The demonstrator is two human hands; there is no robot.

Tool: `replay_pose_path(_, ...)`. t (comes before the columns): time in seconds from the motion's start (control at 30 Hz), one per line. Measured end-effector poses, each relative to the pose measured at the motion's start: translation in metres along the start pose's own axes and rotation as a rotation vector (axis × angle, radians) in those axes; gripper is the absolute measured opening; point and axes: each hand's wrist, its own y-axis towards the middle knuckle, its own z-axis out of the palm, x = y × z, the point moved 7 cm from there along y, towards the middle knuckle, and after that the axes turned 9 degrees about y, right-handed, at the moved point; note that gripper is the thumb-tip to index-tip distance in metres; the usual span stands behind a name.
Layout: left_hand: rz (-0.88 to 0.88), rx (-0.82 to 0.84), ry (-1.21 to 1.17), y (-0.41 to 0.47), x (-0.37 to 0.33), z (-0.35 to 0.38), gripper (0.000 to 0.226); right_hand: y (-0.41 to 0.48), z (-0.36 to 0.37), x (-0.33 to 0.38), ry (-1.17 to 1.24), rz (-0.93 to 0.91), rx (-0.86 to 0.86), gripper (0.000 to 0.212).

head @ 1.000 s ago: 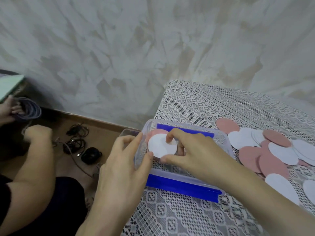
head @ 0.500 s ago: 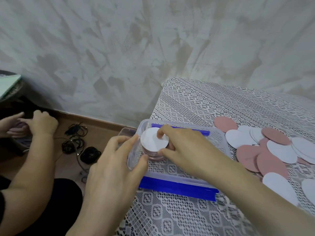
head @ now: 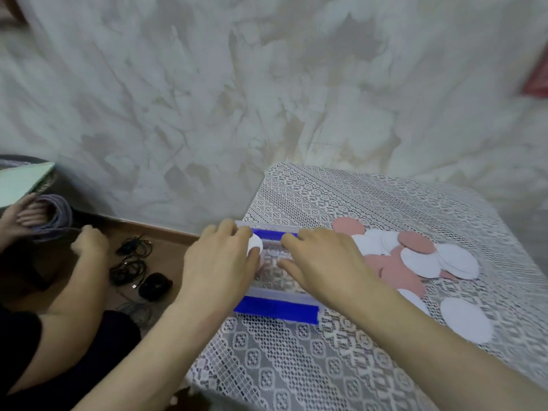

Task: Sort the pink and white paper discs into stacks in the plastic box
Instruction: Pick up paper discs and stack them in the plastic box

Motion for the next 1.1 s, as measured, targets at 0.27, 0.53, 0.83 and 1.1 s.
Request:
replay_pose_path(0.27, 0.186, -0.083, -0.035, 0.004, -0.099, -0.016, 0.018, -0.071, -0.03, -0.055, -0.031, 0.18, -0.047, 0.033)
replay_pose_path(0.53, 0.4, 0.004, -0.198, -0.025, -0.211, -0.001, 0.029, -0.148, -0.02, -0.144, 0.041, 0.452, -0.047, 0.037)
replay_pose_path(0.83, 0.431, 0.183, -0.248, -0.052, -0.243, 0.025, 0.043, -0.198, 0.026, -0.185, 0.273, 0.535, -0.034, 0.04)
replay_pose_path(1.1, 0.444, 0.157, -0.282, -0.055, -0.242, 0.036, 0.046, -0.206, 0.025, -0.211, 0.44, 0.56, -0.029, 0.036)
